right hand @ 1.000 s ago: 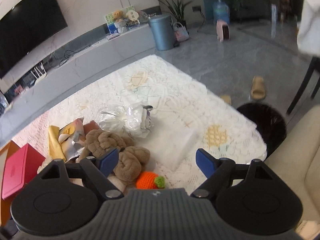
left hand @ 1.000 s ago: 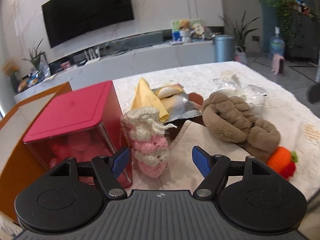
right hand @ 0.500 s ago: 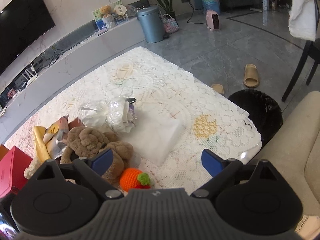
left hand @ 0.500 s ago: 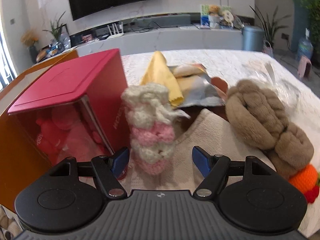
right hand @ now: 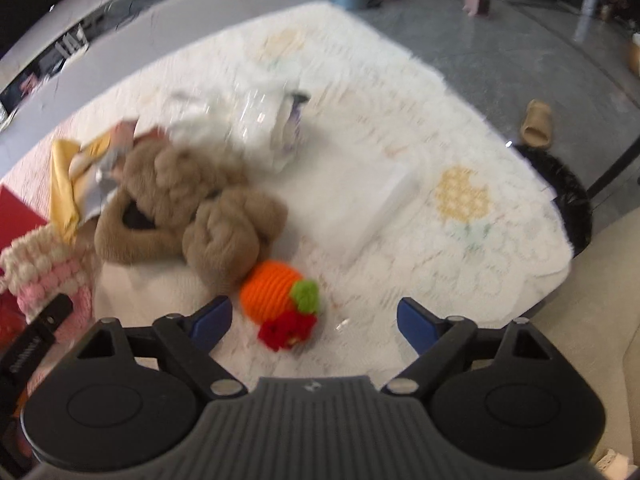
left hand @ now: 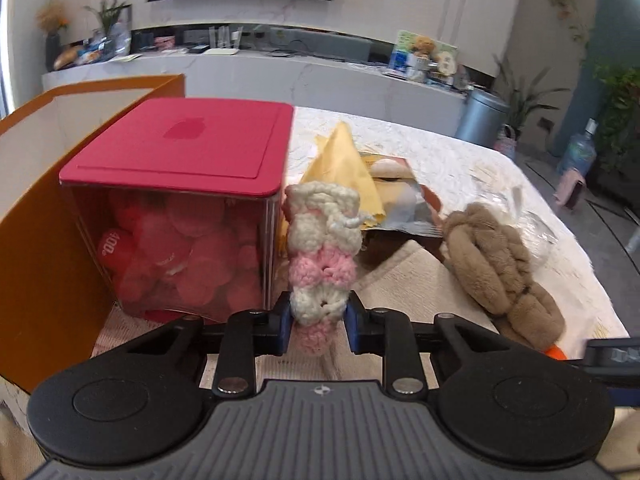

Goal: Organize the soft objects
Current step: 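Grasp the pink-white crocheted toy with the left tool while the right tool grasps the orange carrot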

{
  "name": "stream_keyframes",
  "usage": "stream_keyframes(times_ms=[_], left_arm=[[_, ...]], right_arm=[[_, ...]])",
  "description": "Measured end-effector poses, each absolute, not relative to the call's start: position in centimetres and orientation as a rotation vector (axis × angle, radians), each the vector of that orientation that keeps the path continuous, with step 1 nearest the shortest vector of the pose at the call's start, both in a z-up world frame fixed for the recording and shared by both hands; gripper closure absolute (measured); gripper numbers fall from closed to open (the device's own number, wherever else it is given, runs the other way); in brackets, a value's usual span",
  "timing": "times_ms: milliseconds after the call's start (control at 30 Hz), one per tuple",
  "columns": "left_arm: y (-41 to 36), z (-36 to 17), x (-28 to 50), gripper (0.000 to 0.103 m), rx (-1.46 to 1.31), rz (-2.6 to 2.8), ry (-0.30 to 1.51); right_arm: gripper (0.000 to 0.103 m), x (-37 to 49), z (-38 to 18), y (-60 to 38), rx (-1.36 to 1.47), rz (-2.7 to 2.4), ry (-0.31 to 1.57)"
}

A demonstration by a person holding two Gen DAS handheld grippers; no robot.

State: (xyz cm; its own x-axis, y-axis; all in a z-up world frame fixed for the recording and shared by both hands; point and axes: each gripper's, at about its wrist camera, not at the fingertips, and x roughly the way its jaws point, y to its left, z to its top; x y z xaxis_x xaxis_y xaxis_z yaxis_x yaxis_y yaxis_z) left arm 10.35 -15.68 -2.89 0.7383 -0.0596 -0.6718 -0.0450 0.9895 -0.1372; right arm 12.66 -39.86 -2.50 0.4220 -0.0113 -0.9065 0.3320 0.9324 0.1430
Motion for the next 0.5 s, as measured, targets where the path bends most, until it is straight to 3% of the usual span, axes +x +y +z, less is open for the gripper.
stream_keyframes(times_ms=[267,400,500], left_arm=[[-16.4,-3.1,9.6,0.068,-0.097,-0.063,0.748],[-16.8,-3.7,10.2,0.049,-0.048,-0.047,0.717],[-16.5,-3.9,10.6,0.046,-0.054,-0.038,0.694]], right_arm=[[0.031,14.0,-3.5,-38.6,0.31,-0.199,1.173],[0.049,14.5,-3.6,-38.0,0.285,-0.185,1.183],[0.057,14.5,-3.7,-37.9,0.271,-0.183,1.184]])
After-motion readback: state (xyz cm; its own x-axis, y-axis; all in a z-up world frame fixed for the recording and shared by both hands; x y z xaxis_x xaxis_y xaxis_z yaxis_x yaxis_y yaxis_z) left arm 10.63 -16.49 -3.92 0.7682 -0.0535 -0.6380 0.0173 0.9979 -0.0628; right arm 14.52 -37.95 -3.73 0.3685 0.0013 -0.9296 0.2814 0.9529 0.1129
